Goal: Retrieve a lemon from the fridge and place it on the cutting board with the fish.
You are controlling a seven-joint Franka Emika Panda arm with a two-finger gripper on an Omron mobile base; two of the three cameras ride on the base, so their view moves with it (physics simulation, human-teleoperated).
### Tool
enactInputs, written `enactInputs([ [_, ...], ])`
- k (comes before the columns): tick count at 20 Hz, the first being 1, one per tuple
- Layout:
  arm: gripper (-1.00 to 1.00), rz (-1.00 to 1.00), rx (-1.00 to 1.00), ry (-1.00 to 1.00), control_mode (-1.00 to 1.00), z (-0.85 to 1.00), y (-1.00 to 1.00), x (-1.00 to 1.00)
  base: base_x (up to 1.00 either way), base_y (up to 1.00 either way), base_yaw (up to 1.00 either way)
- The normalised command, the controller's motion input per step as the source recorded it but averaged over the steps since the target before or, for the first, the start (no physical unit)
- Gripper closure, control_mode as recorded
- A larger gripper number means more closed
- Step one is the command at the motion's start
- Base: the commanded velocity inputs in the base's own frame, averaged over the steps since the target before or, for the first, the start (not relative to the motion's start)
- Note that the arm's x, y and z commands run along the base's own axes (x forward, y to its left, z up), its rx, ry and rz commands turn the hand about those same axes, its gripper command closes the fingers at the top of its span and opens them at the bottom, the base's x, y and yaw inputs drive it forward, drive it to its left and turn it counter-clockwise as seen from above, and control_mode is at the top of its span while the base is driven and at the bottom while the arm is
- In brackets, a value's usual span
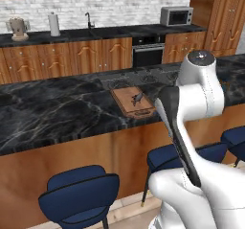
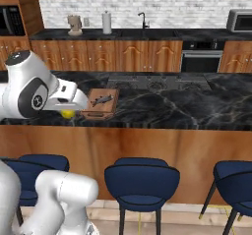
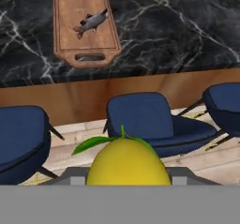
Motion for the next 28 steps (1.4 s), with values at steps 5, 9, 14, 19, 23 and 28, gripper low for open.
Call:
enactInputs([
  [5,1.00,0.06,0.08,0.26,-1.00,0.26,0.00,1.00,0.00,0.00,0.00],
  [9,1.00,0.05,0.06,0.17,-1.00,-0.07,0.00,1.00,0.00,0.00,0.00],
  [14,1.00,0.14,0.00,0.00,-1.00,-0.27,0.03,1.00,0.00,0.00,0.00],
  [19,1.00,0.06,-0.01,0.01,-1.00,-0.50,0.01,1.00,0.00,0.00,0.00],
  [23,1.00,0.01,-0.01,0.00,-1.00,-0.51,0.00,0.88,0.00,0.00,0.00],
  [28,1.00,0.00,0.00,-0.01,-1.00,-0.43,0.00,0.69,0.00,0.00,0.00],
])
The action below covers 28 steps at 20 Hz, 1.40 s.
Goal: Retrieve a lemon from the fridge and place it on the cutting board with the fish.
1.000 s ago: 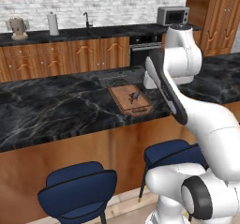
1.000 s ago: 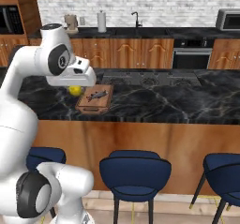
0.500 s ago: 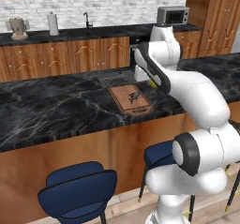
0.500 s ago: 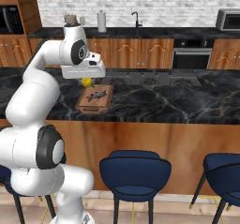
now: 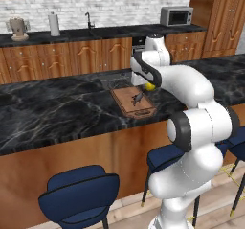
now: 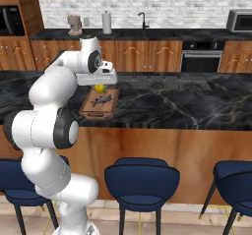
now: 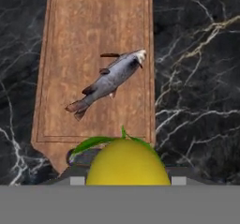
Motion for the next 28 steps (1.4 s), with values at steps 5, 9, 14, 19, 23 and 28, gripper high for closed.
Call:
enactInputs([
  [5,1.00,0.05,0.00,0.00,-1.00,-0.38,0.00,0.27,0.00,0.00,0.00],
  [9,1.00,0.03,0.00,0.00,-1.00,-0.49,0.00,0.01,0.00,0.00,0.00],
  [14,1.00,0.05,0.00,0.00,-1.00,-0.61,0.00,0.00,0.00,0.00,0.00],
  [19,1.00,0.07,0.00,0.00,-1.00,-0.50,0.00,0.05,0.00,0.00,0.00],
  [23,1.00,0.06,0.00,-0.03,-1.00,-0.32,0.00,0.16,0.00,0.00,0.00],
  [28,1.00,0.05,0.00,-0.03,-1.00,-0.07,0.00,0.23,0.00,0.00,0.00],
])
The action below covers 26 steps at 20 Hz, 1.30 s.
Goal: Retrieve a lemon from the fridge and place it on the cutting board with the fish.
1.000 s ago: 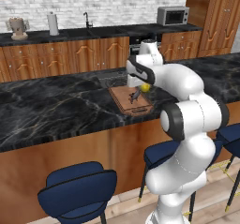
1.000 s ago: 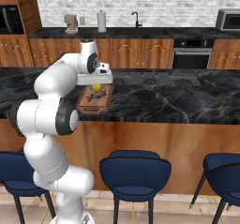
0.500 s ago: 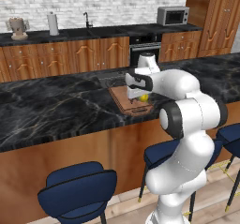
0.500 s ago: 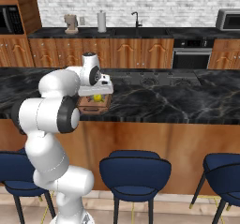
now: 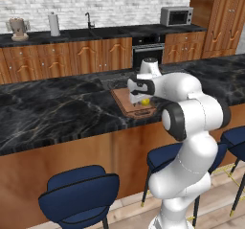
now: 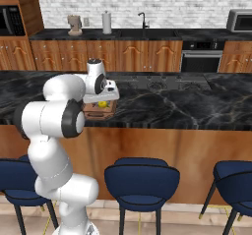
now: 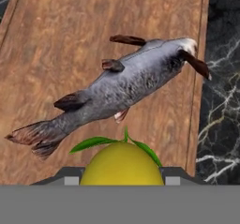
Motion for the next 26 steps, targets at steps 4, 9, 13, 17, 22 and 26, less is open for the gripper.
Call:
enactInputs([
  [4,1.00,0.01,0.00,0.00,-1.00,-0.01,0.00,0.05,0.00,0.00,0.00],
  [9,1.00,0.00,0.01,0.00,-1.00,-0.16,0.00,0.01,0.00,0.00,0.00],
  [13,-1.00,0.00,0.01,0.00,-1.00,-0.21,0.00,0.06,0.00,0.00,0.00],
  [17,-1.00,0.00,0.02,0.00,-1.00,-0.21,0.00,0.10,0.00,0.00,0.00],
  [22,-1.00,0.00,0.01,0.00,-1.00,-0.16,0.00,0.15,0.00,0.00,0.00],
  [26,-1.00,0.00,-0.03,0.10,-1.00,0.10,0.10,0.00,0.00,0.00,0.00],
])
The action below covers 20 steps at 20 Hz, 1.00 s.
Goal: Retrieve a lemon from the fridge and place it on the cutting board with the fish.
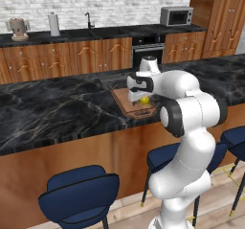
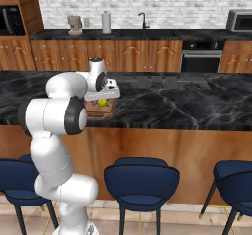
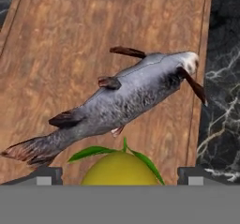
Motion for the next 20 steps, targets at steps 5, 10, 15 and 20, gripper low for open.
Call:
enactInputs([
  [5,-1.00,0.00,-0.12,0.09,-1.00,0.46,0.11,0.01,0.00,0.00,0.00],
  [10,-1.00,0.00,-0.05,0.18,-1.00,0.59,0.00,0.02,0.00,0.00,0.00],
  [15,-1.00,-0.06,0.03,0.15,-1.00,0.47,0.00,-0.28,0.00,0.00,0.00],
  [20,-1.00,-0.12,0.08,0.01,-1.00,0.11,0.00,-0.97,0.00,0.00,0.00],
])
